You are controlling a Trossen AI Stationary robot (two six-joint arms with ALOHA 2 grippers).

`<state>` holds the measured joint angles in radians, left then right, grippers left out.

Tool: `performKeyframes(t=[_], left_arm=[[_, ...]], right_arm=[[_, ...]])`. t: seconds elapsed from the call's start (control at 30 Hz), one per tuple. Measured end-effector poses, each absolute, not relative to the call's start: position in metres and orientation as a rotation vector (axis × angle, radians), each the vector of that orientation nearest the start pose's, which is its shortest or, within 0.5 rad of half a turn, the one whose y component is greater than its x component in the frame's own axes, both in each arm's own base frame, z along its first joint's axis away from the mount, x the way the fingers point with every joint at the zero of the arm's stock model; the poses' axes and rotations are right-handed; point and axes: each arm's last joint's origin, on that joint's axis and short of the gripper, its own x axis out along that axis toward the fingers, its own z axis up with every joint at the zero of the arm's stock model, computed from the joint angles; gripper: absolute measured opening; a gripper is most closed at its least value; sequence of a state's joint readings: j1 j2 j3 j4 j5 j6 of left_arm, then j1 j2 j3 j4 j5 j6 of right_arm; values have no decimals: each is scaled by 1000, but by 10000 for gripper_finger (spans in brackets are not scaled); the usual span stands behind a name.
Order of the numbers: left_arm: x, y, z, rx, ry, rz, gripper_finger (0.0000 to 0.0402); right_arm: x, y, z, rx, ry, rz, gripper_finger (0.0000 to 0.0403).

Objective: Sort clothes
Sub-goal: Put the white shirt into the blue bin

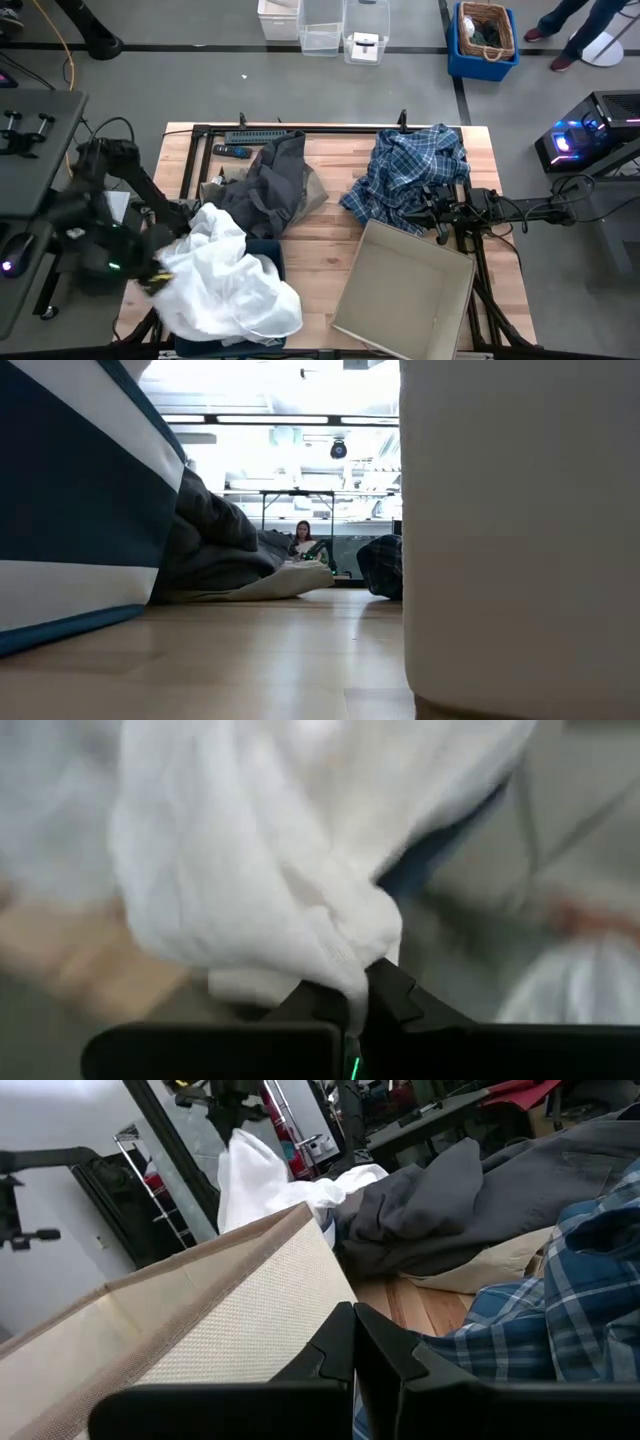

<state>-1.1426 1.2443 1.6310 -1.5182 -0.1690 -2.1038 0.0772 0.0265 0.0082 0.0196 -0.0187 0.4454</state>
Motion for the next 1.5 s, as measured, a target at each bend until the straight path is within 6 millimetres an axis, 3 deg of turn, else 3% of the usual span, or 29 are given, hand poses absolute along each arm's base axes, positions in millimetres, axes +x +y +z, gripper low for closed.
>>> performKeyframes(t=[0.17, 0.27, 0.47, 0.57, 0.7, 0.93, 1.1, 1.2, 1.3, 1.4, 1.5], left_arm=[[117, -173, 373, -1035, 1060, 458, 0], [138, -179, 335, -978, 1083, 522, 0], [179, -199, 268, -977, 1149, 392, 0], [189, -202, 238, -906, 1199, 384, 8], [202, -204, 211, -818, 1283, 393, 39], [224, -210, 186, -694, 1365, 225, 129], [230, -212, 148, -599, 1571, 232, 184], [235, -209, 136, -582, 1651, 207, 205], [239, -202, 142, -621, 1665, 177, 216], [238, -192, 162, -637, 1599, 172, 219], [234, -182, 196, -673, 1478, 110, 219]], right_arm=[[99, 8, 166, 445, 20, 94, 0], [99, 8, 166, 445, 20, 95, 0], [99, 8, 166, 445, 20, 94, 0], [99, 8, 166, 445, 20, 95, 0], [99, 8, 166, 445, 20, 95, 0], [99, 8, 166, 445, 20, 95, 0], [99, 8, 166, 445, 20, 94, 0], [99, 8, 166, 445, 20, 94, 0], [99, 8, 166, 445, 21, 95, 0], [99, 8, 166, 445, 20, 95, 0], [99, 8, 166, 445, 20, 95, 0]])
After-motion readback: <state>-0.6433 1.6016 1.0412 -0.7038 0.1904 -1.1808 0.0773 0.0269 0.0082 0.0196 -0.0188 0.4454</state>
